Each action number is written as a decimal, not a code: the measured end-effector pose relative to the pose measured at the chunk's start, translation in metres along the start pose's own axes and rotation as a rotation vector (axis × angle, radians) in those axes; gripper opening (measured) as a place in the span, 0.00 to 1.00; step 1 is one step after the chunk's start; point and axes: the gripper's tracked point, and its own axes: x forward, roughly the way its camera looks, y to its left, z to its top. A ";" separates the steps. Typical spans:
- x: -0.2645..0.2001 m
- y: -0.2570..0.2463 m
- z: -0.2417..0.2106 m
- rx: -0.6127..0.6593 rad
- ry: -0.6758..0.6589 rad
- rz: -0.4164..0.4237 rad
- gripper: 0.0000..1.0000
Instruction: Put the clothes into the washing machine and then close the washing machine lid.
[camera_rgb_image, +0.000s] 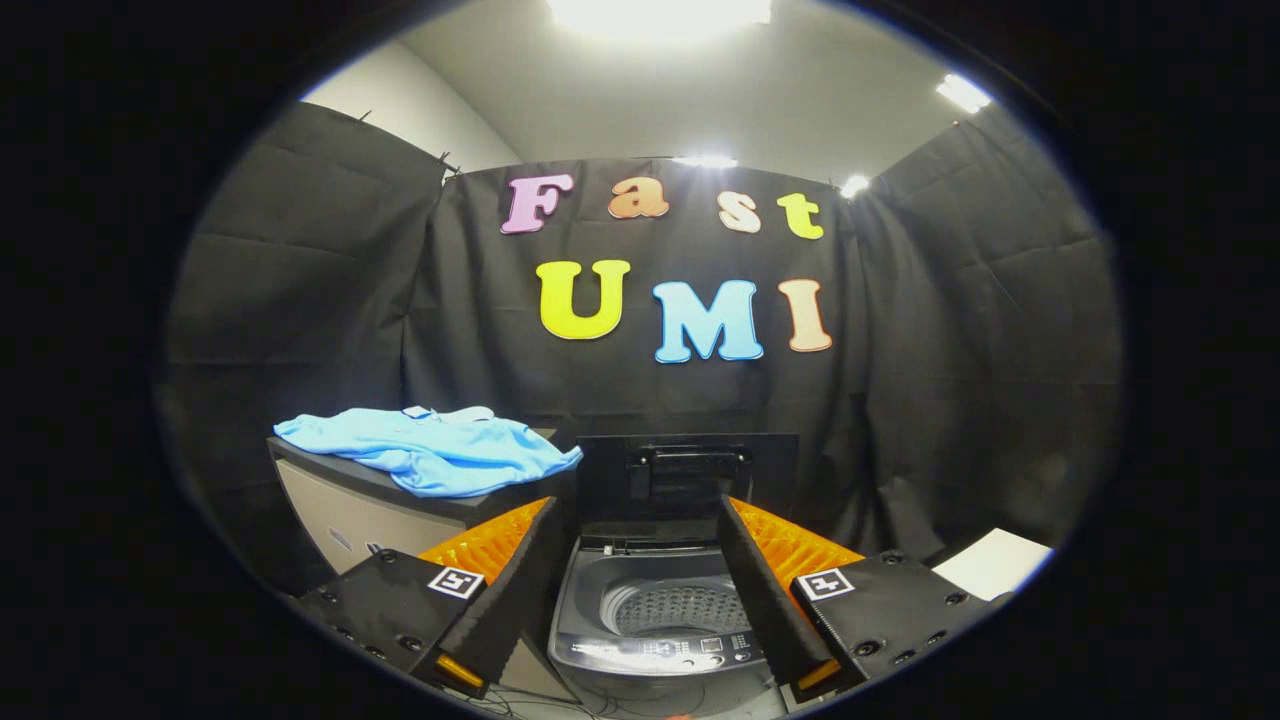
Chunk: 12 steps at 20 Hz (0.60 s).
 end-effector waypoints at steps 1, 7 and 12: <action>0.004 0.006 0.005 0.000 -0.002 0.014 0.98; 0.027 0.029 0.031 -0.001 -0.003 0.074 0.98; 0.052 0.059 0.047 0.014 0.007 0.124 0.98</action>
